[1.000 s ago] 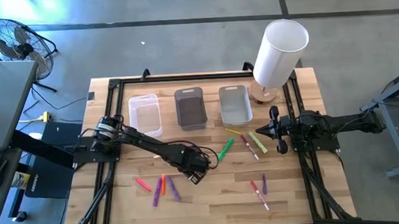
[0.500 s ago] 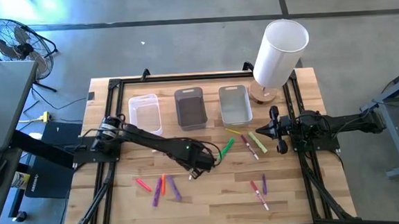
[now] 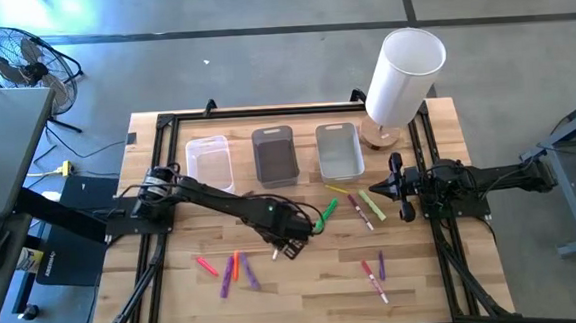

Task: Pick & Place Markers
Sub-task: Put the green marker pen into the transparent bin

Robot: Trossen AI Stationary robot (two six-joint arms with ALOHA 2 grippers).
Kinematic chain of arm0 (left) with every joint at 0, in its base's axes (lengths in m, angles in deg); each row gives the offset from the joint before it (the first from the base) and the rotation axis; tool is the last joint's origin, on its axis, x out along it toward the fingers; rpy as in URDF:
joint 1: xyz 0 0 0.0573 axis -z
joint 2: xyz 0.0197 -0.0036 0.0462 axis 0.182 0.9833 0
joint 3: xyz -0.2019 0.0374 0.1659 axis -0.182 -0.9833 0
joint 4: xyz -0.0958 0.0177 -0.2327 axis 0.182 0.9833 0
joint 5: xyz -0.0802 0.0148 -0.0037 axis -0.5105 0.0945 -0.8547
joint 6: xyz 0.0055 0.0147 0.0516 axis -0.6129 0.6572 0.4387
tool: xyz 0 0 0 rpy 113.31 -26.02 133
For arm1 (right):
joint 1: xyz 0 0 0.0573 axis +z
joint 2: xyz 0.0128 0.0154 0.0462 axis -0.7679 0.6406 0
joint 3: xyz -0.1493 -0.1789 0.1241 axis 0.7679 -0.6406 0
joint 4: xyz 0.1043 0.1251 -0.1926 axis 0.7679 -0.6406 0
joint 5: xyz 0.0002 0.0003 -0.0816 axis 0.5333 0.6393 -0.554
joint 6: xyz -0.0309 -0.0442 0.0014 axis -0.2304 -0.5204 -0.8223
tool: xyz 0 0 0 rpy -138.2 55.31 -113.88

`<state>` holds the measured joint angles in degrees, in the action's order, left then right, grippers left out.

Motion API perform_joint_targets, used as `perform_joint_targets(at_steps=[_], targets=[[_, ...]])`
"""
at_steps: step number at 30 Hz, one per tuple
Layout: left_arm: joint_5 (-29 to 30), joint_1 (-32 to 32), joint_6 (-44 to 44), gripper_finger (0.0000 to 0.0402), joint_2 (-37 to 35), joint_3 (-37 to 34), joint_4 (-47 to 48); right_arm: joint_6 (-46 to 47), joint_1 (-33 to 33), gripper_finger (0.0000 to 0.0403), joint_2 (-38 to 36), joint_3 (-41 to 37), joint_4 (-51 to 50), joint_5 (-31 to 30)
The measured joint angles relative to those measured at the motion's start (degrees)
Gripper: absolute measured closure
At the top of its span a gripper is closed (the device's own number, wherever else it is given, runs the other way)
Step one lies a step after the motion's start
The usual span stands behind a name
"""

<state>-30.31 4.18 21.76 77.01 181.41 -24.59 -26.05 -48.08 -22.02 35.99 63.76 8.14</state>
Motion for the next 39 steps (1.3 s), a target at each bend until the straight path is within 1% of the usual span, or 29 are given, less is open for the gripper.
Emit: perform_joint_targets(at_steps=[3,7,10,12,13,16,21,23,26,27,28,30,32,34,39], targets=[[-0.4,0.0,-1.7,0.0291,1.7,0.1,-4.1,0.0,0.0,0.0402,0.0,0.0,0.0,0.0],[-0.3,0.0,-4.2,0.0291,3.8,0.2,-5.2,0.0,0.0,0.0402,0.0,0.0,0.1,0.0],[0.7,0.0,-7.1,0.0291,5.5,-0.1,-3.2,0.0,0.0,0.0402,0.0,0.0,-0.1,0.0],[0.9,0.0,-8.4,0.0291,6.3,0.2,-4.7,0.0,0.0,0.0402,0.0,0.0,0.0,0.0],[0.8,0.0,-9.0,0.0291,6.7,0.1,-3.9,0.0,0.0,0.0402,0.0,0.0,0.0,0.0],[-0.3,0.0,-10.5,0.0291,8.4,0.3,-4.2,0.0,0.0,0.0402,0.0,0.0,0.0,0.0],[-2.3,0.0,-11.2,0.0293,8.6,0.3,-4.5,0.0,0.0,0.0402,0.1,0.0,0.0,0.0],[-2.1,0.0,-11.9,0.0307,8.7,0.2,-4.7,0.0,0.0,0.0402,0.1,0.0,-0.1,0.0],[-1.4,0.0,-12.2,0.0353,8.7,0.2,-5.1,0.0,0.0,0.0402,0.1,0.0,0.0,0.0],[-1.4,0.0,-11.5,0.037,8.7,0.2,-5.1,0.0,0.0,0.0402,0.1,0.0,0.0,0.0],[-1.4,0.0,-10.1,0.0379,8.7,0.2,-5.1,0.0,0.0,0.0402,0.1,0.0,0.0,0.0],[-1.7,0.0,-7.0,0.0379,8.7,0.5,-4.7,0.0,0.0,0.0402,0.1,0.0,0.0,0.0],[-1.9,0.0,-4.2,0.0367,8.9,1.3,-3.8,0.0,0.0,0.0402,0.1,0.0,0.0,0.0],[-2.5,0.0,-3.4,0.036,9.0,1.9,-3.1,0.0,0.0,0.0402,0.1,0.0,0.0,0.0],[-2.7,-0.1,-3.5,0.0382,9.0,2.1,-3.0,0.0,0.0,0.0402,0.1,0.0,0.0,0.0]])
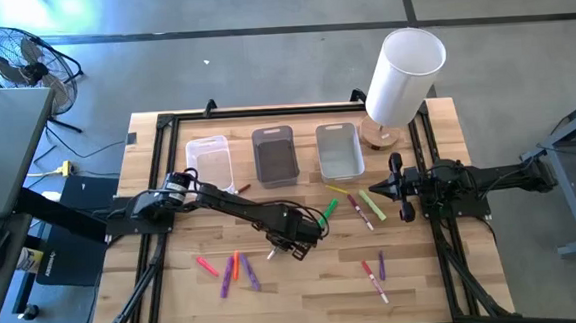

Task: Pick & Place Markers
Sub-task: Put the green marker pen into the transparent bin

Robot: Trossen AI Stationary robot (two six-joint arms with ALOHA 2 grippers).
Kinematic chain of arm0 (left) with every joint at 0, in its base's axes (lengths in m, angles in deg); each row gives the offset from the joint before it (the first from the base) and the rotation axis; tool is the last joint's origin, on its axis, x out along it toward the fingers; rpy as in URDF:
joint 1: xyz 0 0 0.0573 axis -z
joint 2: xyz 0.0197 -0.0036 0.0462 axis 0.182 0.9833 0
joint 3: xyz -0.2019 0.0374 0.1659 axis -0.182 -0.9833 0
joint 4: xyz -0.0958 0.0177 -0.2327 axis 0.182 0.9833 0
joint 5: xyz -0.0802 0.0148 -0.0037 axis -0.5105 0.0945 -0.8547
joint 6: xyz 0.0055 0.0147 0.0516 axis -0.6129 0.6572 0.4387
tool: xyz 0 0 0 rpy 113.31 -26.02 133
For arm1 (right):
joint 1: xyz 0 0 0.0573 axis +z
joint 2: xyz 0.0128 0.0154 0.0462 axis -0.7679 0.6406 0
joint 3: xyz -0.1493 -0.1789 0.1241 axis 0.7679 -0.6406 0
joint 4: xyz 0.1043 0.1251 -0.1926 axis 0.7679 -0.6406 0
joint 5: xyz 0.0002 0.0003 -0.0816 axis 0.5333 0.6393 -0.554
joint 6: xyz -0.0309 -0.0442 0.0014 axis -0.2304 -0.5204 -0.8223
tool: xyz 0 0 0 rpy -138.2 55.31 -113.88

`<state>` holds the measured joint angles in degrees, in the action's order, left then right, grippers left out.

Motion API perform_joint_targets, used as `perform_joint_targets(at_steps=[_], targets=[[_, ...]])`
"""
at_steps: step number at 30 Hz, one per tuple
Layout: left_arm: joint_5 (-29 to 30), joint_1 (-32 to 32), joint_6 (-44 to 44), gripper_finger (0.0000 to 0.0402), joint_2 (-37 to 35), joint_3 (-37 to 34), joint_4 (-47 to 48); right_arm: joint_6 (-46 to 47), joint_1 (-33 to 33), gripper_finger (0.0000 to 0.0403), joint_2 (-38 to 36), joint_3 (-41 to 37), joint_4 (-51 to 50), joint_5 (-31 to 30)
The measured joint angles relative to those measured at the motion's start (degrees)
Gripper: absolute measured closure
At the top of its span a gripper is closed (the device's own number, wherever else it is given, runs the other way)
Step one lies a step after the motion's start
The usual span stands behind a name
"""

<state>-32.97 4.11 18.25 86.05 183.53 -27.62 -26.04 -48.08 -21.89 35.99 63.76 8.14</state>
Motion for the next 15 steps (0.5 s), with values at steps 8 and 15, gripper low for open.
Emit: perform_joint_targets(at_steps=[8,15], targets=[[-1.8,0.1,0.0,0.038,-3.0,-0.1,0.2,0.0,0.0,0.0402,0.0,0.0,0.0,0.0],[-1.6,0.1,1.0,0.0379,-5.5,5.6,7.1,0.0,0.0,0.0402,0.2,0.0,0.0,0.0]])
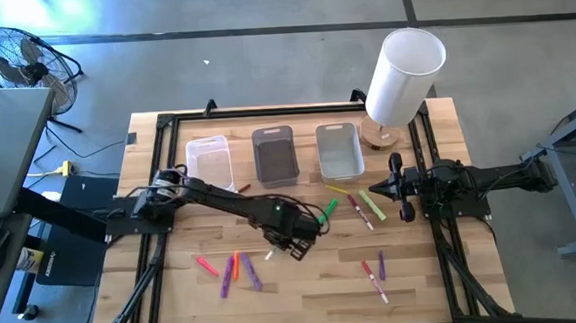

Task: Pick & Place Markers
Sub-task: Put the green marker pen into the transparent bin

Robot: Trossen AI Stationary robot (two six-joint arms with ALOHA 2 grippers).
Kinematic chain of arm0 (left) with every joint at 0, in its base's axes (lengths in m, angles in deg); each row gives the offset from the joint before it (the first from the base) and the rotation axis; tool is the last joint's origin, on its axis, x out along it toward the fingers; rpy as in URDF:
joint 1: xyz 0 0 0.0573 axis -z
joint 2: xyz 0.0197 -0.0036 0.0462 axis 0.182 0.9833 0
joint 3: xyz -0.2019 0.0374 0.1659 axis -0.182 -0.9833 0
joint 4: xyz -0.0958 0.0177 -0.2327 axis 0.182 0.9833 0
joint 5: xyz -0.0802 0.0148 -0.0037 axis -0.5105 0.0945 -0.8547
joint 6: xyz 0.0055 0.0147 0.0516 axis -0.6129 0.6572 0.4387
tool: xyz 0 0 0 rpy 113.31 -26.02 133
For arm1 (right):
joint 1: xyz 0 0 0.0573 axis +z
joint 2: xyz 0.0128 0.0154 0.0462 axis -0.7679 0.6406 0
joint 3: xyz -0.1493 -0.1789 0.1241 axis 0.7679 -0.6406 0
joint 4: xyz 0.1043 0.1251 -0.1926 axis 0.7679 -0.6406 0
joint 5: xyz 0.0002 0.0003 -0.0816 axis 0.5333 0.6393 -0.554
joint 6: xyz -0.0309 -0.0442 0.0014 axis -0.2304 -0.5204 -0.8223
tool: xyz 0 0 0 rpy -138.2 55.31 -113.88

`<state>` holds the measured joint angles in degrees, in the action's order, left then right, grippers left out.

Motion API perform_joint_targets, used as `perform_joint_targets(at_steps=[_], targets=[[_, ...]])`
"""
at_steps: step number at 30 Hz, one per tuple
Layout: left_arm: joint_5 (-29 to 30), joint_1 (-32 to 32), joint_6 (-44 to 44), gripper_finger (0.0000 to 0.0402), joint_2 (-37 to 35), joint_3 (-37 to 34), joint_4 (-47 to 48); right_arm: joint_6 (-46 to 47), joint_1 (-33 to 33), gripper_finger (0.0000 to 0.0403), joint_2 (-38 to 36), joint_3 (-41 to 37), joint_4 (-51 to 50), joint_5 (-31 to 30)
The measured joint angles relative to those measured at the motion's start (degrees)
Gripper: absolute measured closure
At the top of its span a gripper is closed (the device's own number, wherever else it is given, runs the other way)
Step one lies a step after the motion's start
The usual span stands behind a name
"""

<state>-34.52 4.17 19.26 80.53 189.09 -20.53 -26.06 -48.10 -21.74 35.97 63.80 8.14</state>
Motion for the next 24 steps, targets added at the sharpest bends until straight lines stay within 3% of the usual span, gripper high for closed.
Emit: perform_joint_targets(at_steps=[6,12,15,19,21,24], targets=[[3.8,-1.6,1.9,0.0378,-5.9,2.9,6.4,0.0,0.0,0.0402,0.1,0.0,0.0,0.0],[12.5,-6.2,1.8,0.0377,-16.0,2.5,21.8,0.0,0.0,0.0402,0.1,0.0,-0.4,0.0],[16.8,-9.8,1.8,0.0377,-20.6,2.4,23.4,0.0,0.0,0.0402,0.1,0.0,-0.5,0.0],[21.1,-15.2,2.0,0.0381,-27.5,-2.3,24.6,0.0,0.0,0.0402,0.1,0.0,-0.6,0.0],[21.5,-17.7,2.1,0.0381,-31.5,-7.5,24.9,0.0,0.0,0.0402,0.1,0.0,-1.0,0.0],[21.8,-21.8,2.2,0.0381,-37.5,-17.3,18.2,0.0,0.0,0.0402,0.1,0.0,-0.9,0.0]])
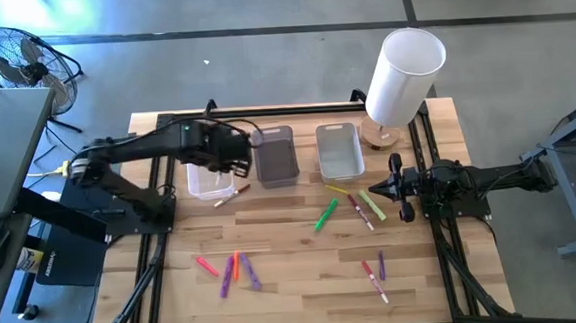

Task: Pick & Place Markers
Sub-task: Put the green marker pen into the transparent bin

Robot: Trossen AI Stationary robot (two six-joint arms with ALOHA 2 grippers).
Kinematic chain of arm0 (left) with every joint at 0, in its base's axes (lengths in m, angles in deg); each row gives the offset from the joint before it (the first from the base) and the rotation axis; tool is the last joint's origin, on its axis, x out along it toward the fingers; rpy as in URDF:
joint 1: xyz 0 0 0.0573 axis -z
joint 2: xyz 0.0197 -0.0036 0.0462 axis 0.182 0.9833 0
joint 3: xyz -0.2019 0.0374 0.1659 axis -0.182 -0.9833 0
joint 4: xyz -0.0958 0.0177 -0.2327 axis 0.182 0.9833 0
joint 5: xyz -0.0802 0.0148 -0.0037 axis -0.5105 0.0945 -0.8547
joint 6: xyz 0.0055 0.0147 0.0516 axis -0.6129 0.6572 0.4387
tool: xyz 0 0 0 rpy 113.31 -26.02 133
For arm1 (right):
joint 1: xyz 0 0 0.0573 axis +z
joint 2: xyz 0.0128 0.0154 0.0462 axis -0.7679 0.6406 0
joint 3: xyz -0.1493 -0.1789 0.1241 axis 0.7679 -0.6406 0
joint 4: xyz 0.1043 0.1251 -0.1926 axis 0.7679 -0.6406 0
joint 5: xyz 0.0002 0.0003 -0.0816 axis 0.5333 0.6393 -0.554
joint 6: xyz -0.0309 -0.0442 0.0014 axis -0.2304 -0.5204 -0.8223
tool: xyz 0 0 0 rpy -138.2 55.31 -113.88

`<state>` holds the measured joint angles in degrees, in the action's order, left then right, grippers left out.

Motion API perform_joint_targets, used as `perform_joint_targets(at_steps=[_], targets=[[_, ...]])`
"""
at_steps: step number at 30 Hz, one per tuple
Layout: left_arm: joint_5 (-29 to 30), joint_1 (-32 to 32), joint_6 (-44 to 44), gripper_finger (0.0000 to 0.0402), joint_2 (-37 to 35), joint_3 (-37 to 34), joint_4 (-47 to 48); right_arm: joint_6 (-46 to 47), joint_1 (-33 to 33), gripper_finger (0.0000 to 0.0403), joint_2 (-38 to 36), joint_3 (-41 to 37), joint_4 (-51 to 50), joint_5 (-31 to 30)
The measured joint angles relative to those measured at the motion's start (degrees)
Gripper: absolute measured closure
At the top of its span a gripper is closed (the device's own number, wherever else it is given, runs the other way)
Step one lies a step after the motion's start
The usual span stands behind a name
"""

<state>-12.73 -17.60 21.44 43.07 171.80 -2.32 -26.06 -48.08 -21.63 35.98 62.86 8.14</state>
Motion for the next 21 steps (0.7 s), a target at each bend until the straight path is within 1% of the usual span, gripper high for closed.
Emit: perform_joint_targets(at_steps=[2,4,6,7,9,10,11,12,14,15,17,19,21], targets=[[-1.1,-3.3,0.0,0.0381,-4.6,-8.3,-2.8,0.0,0.0,0.0402,0.0,0.0,0.0,0.0],[-2.3,-6.5,0.0,0.0381,-7.9,-15.6,-11.8,0.0,0.0,0.0402,0.0,0.0,0.0,0.0],[-4.3,-10.6,0.9,0.0377,-11.4,-23.0,-15.5,0.0,0.0,0.0402,0.0,0.0,-0.1,0.0],[-6.0,-12.7,1.8,0.0374,-12.5,-25.8,-16.7,0.0,0.0,0.0402,0.0,0.0,-0.1,0.0],[-9.0,-15.7,3.8,0.0368,-13.6,-30.2,-24.9,0.0,0.0,0.0402,0.0,0.0,0.0,0.0],[-9.9,-17.6,5.1,0.0367,-13.7,-32.3,-26.6,0.0,0.0,0.0402,0.0,0.0,-0.1,0.0],[-10.5,-19.3,6.2,0.0366,-13.7,-34.2,-25.8,0.0,0.0,0.0402,0.0,0.0,-0.2,0.0],[-12.1,-20.7,7.3,0.0367,-13.7,-35.7,-25.7,0.0,0.0,0.0402,0.0,0.0,-0.2,0.0],[-13.6,-23.0,9.8,0.0367,-13.2,-37.0,-31.0,0.0,0.0,0.0402,0.0,0.0,-0.2,0.0],[-13.9,-24.0,10.8,0.0367,-12.6,-37.6,-32.2,0.0,0.0,0.0402,0.0,0.0,-0.2,0.0],[-14.8,-25.7,11.9,0.0366,-11.7,-38.6,-31.2,0.0,0.0,0.0402,0.0,0.0,-0.1,0.0],[-14.8,-26.8,12.9,0.0366,-11.4,-38.4,-33.4,0.0,0.0,0.0402,0.0,0.0,-0.2,0.0],[-14.8,-27.8,13.9,0.0366,-11.3,-38.3,-33.3,0.0,0.0,0.0402,0.0,0.0,-0.2,0.0]])
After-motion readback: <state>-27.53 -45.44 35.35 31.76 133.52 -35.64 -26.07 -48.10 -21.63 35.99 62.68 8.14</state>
